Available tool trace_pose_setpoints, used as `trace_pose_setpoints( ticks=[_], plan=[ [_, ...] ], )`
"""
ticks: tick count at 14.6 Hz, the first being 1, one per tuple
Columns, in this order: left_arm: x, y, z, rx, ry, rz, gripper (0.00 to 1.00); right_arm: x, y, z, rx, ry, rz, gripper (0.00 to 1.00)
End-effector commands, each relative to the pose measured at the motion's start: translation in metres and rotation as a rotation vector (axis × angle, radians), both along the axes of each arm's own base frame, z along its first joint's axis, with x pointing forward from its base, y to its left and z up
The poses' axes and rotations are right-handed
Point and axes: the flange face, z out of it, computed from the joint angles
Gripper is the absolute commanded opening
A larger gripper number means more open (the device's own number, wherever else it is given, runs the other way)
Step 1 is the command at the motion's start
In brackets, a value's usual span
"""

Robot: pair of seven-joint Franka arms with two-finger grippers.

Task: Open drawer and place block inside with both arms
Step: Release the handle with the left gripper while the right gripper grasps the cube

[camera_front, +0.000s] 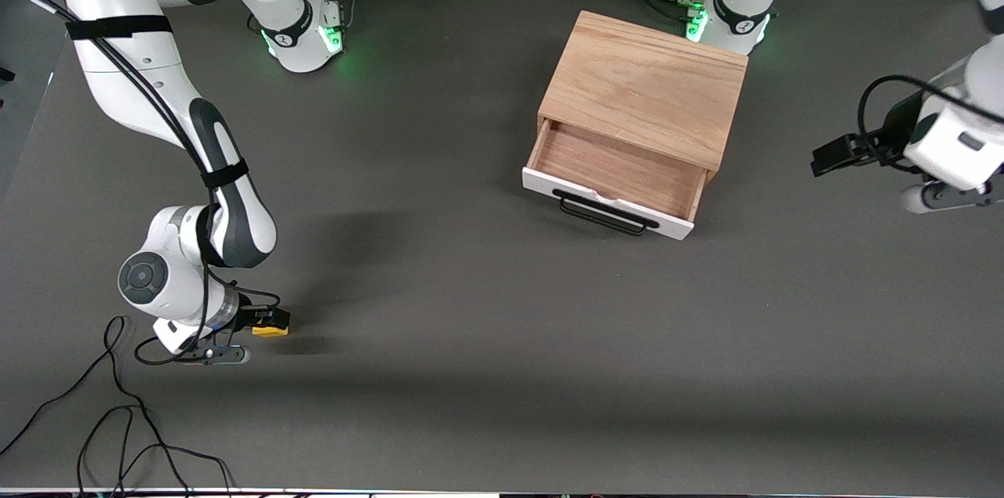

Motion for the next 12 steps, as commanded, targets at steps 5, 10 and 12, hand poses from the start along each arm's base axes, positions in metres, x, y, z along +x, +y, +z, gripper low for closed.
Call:
trace_pose_setpoints(
  ticks=[5,10,12],
  plan=[
    [-0.001,0.005,0.01,0.027,-0.078,-0.018,1.0,-0.002,0.011,0.002,0.017,-0.012,0.017,0.54],
    [-0.004,0.03,0.065,0.021,-0.1,0.027,1.0,0.005,0.03,0.032,0.04,-0.048,0.025,0.16],
    [0.0,0.032,0.058,0.015,-0.079,-0.01,1.0,0.013,0.056,0.065,0.074,-0.026,0.023,0.16]
  ],
)
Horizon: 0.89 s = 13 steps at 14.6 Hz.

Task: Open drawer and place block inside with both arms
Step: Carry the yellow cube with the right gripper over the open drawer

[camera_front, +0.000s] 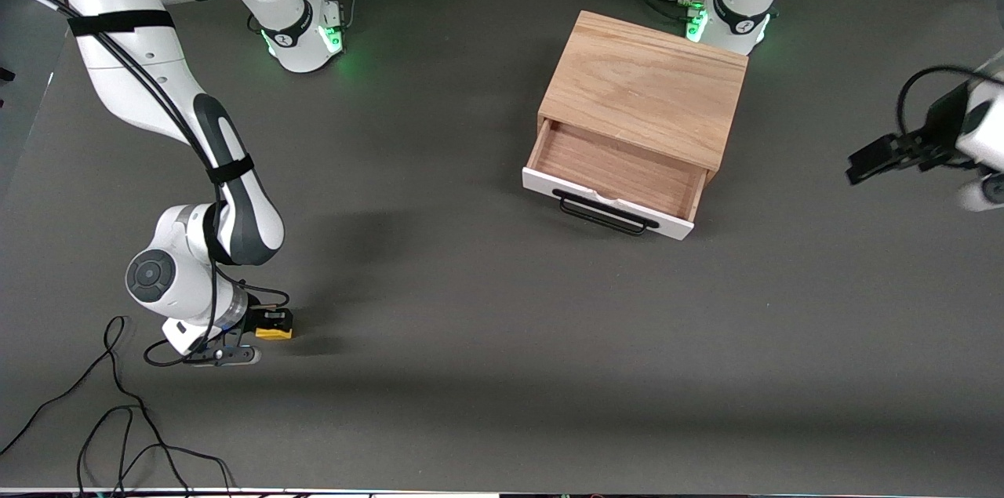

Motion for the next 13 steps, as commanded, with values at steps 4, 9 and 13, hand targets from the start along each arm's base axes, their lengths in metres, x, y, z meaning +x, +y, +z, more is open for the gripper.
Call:
trace_pose_setpoints(
  ticks=[4,9,13],
  plan=[
    [-0.001,0.001,0.009,0.01,0.005,-0.065,1.0,0.022,0.098,0.148,0.102,0.089,-0.127,0.16],
    [-0.004,-0.005,0.007,0.011,0.013,-0.076,1.0,-0.023,0.241,0.252,0.095,0.128,-0.241,0.16],
    [-0.016,0.002,0.017,0.018,-0.01,-0.114,1.0,-0.084,0.353,0.284,0.105,0.121,-0.321,0.16]
  ],
)
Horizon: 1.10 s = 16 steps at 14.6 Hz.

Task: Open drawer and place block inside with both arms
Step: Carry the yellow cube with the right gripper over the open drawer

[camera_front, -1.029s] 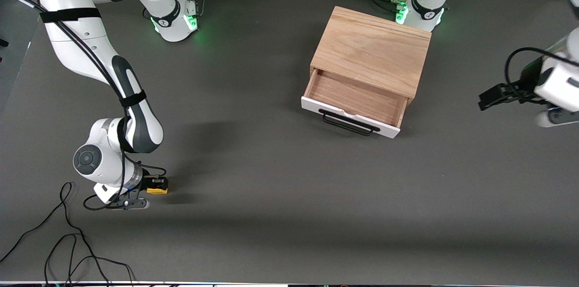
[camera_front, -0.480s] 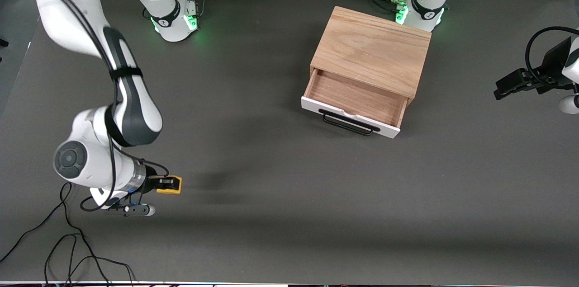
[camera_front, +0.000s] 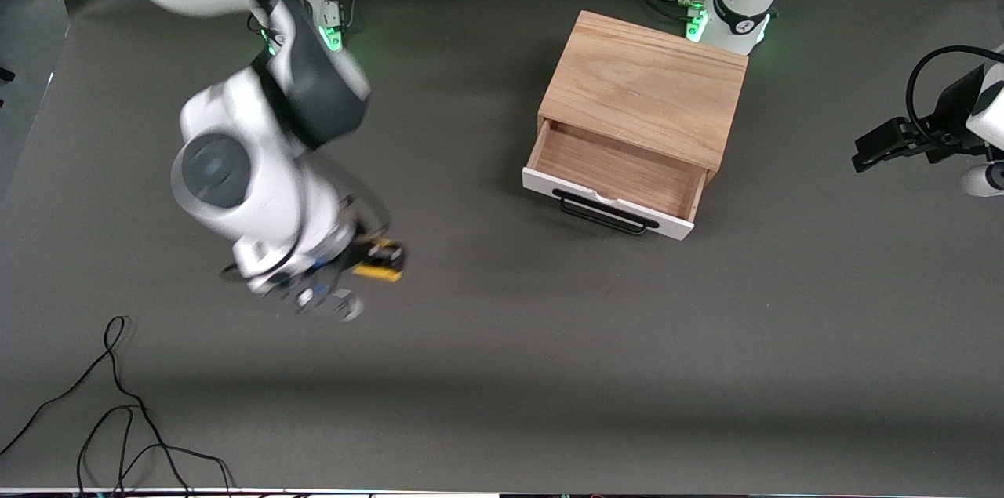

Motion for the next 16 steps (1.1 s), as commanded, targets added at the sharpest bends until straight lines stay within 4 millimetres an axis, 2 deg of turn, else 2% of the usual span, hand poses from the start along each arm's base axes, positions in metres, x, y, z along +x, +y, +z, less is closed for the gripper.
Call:
trace_pose_setpoints(
  ticks=[1,3,4,5,7,9,11,13,16],
  plan=[
    [-0.016,0.006,0.015,0.02,-0.024,-0.026,1.0,-0.039,0.069,0.008,0.007,-0.001,-0.061,0.16],
    [-0.029,-0.005,0.013,0.021,-0.066,-0.045,1.0,-0.074,0.127,0.016,0.05,-0.051,-0.066,0.16],
    [-0.04,-0.005,0.008,0.023,-0.089,-0.045,1.0,-0.089,0.154,0.01,0.067,-0.072,-0.064,0.16],
    [-0.046,-0.006,0.006,0.024,-0.092,-0.046,1.0,-0.099,0.177,-0.003,0.072,-0.1,-0.073,0.16],
    [-0.048,-0.022,0.009,0.022,-0.076,-0.079,1.0,-0.117,0.212,-0.029,0.066,-0.139,-0.084,0.16],
    [-0.046,-0.022,0.009,0.02,-0.068,-0.082,1.0,-0.127,0.227,-0.048,0.06,-0.132,-0.089,0.16],
    [-0.038,-0.022,0.001,0.02,-0.047,-0.082,1.0,-0.138,0.24,-0.063,0.045,-0.117,-0.098,0.17],
    [-0.039,-0.02,0.0,0.022,-0.031,-0.081,1.0,-0.152,0.252,-0.076,0.031,-0.105,-0.112,0.17],
    [-0.032,-0.019,0.004,0.021,-0.042,-0.102,1.0,-0.162,0.263,-0.097,0.006,-0.094,-0.139,0.17]
  ],
)
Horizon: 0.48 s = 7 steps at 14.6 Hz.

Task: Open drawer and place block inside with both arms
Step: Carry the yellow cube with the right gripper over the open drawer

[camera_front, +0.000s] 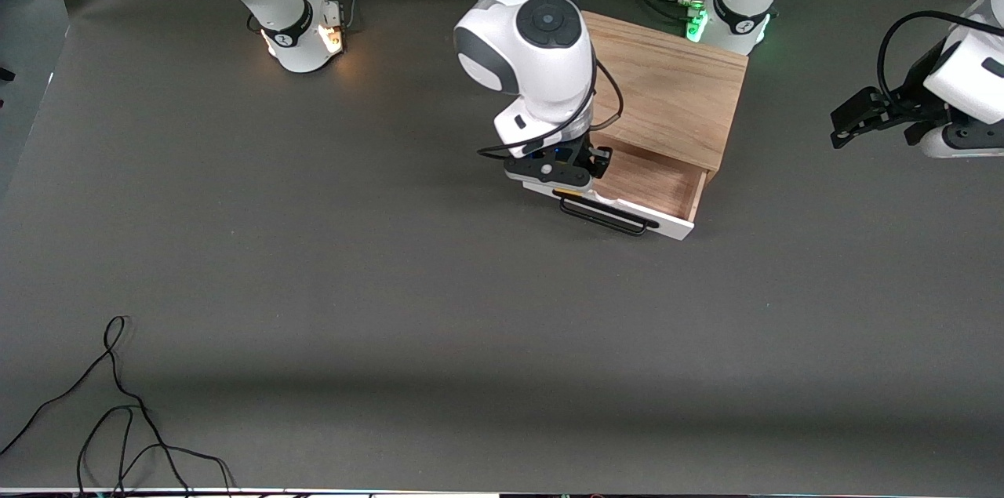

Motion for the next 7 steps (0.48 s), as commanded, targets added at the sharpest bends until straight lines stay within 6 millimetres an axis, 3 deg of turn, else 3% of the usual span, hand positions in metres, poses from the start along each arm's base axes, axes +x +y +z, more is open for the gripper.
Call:
trace_pose_setpoints(
  ticks=[1,7],
  plan=[
    [0.002,-0.002,0.01,0.013,-0.011,-0.036,1.0,-0.011,0.015,-0.007,-0.012,-0.017,-0.032,0.17],
    [0.005,0.009,0.004,0.015,0.014,-0.025,1.0,-0.027,0.027,-0.022,-0.027,-0.001,-0.051,0.18]
  ],
)
